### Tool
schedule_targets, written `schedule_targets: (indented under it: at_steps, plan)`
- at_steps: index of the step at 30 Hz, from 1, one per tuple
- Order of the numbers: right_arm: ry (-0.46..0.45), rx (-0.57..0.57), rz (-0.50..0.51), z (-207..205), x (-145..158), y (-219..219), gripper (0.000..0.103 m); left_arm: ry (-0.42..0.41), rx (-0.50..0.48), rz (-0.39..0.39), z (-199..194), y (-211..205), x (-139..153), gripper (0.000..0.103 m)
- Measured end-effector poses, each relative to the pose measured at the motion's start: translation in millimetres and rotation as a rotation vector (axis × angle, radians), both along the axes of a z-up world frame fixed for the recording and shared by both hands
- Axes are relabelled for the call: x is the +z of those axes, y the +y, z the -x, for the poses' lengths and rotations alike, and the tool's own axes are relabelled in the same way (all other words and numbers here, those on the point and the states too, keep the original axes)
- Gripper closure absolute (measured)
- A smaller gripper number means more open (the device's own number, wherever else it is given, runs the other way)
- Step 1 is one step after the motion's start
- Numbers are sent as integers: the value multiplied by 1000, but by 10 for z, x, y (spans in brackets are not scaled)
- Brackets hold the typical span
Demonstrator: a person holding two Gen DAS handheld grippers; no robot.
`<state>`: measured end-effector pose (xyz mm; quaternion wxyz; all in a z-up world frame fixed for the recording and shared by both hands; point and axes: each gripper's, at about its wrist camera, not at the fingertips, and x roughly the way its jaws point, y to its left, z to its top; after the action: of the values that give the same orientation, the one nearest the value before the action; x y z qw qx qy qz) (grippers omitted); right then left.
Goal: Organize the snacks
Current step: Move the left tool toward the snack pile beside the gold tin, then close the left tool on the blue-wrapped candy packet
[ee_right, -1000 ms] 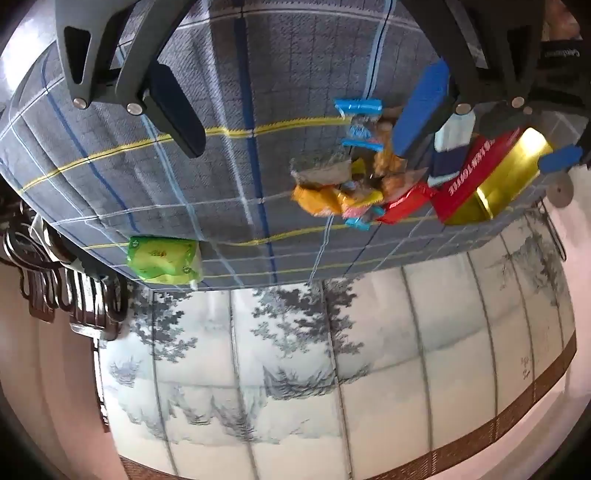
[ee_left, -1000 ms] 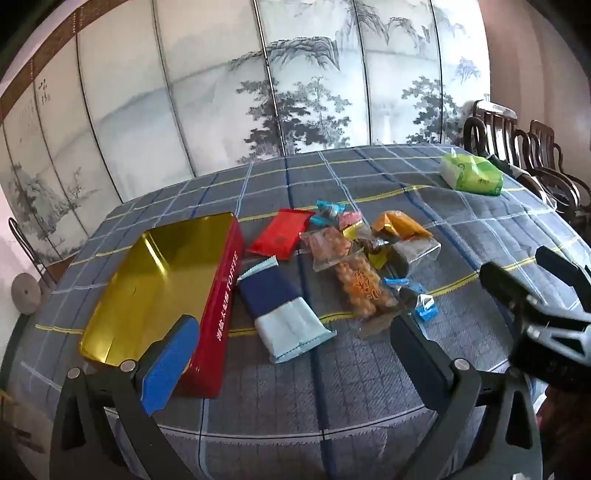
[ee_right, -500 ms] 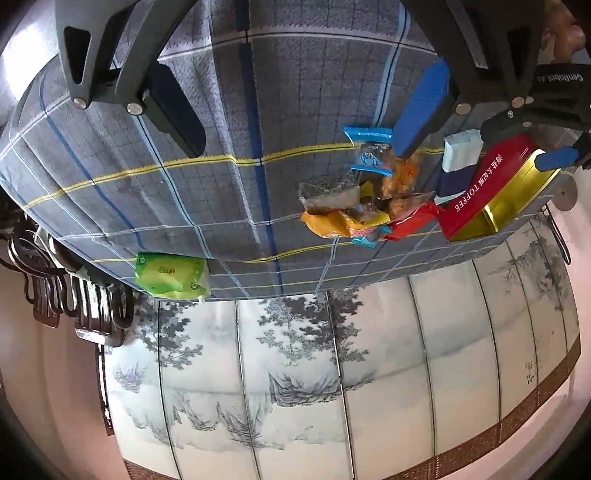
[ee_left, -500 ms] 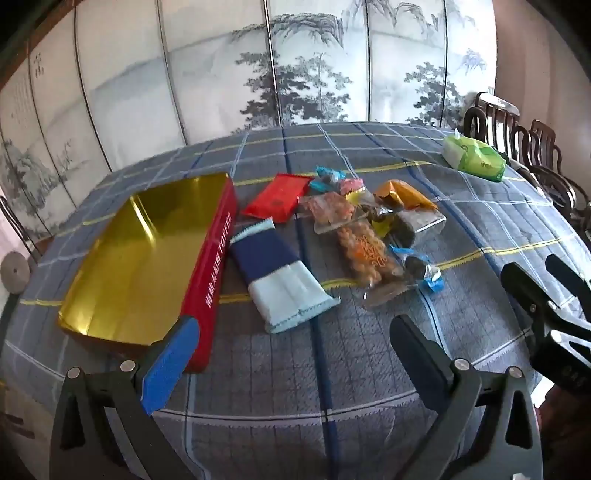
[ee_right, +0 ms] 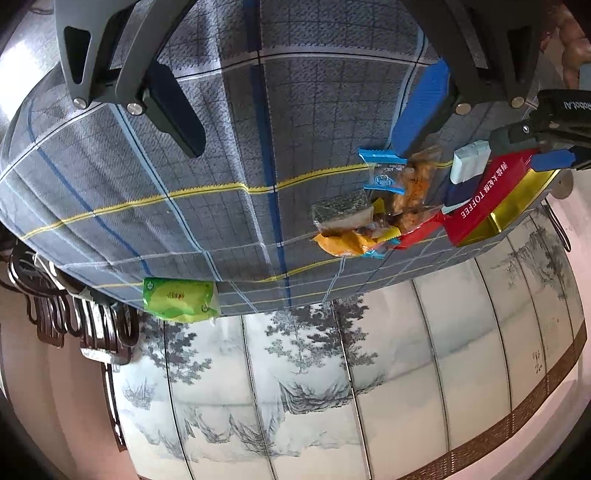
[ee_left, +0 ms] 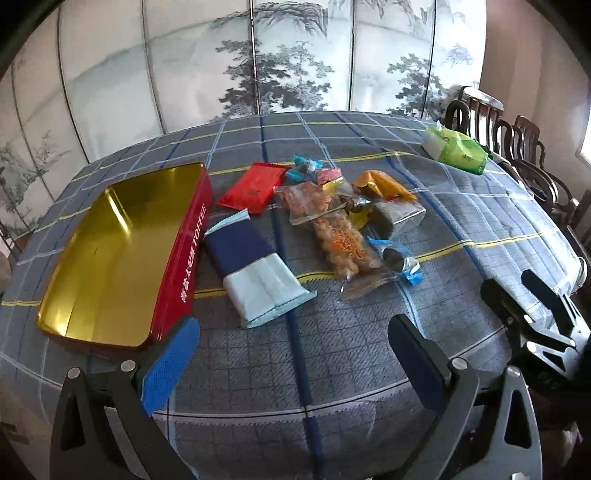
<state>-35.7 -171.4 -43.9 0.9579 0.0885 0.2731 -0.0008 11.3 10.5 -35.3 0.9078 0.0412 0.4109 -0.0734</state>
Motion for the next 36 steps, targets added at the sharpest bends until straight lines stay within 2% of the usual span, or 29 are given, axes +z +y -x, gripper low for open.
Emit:
schedule_targets:
  at_steps: [4, 6, 8, 15, 18, 23, 26, 36]
  plan:
    - [1, 2, -21, -6, -8, -33, 0, 13, -21, 40, -35, -13, 47, 3]
    - [10, 2, -25, -23, -19, -35, 0, 46, -48, 81, -77, -44, 62, 8]
    - [11, 1, -30, -22, -21, -46, 0, 73, -77, 112, -118, -99, 77, 19]
    - [-2, -34, -22, -11, -4, -185, 0, 153, -161, 216, -294, -353, 92, 20]
    - [5, -57, -37, -7, -29, -283, 0, 203, -194, 280, -404, -468, 67, 32]
    - [13, -77, -49, -1, -51, -410, 0, 302, -205, 333, -591, -601, -98, 56]
    - [20, -86, -61, -16, -77, -476, 0, 320, -218, 319, -644, -698, -164, 66]
    - [47, -81, -100, -87, -151, -577, 0, 342, -166, 275, -791, -782, -261, 66]
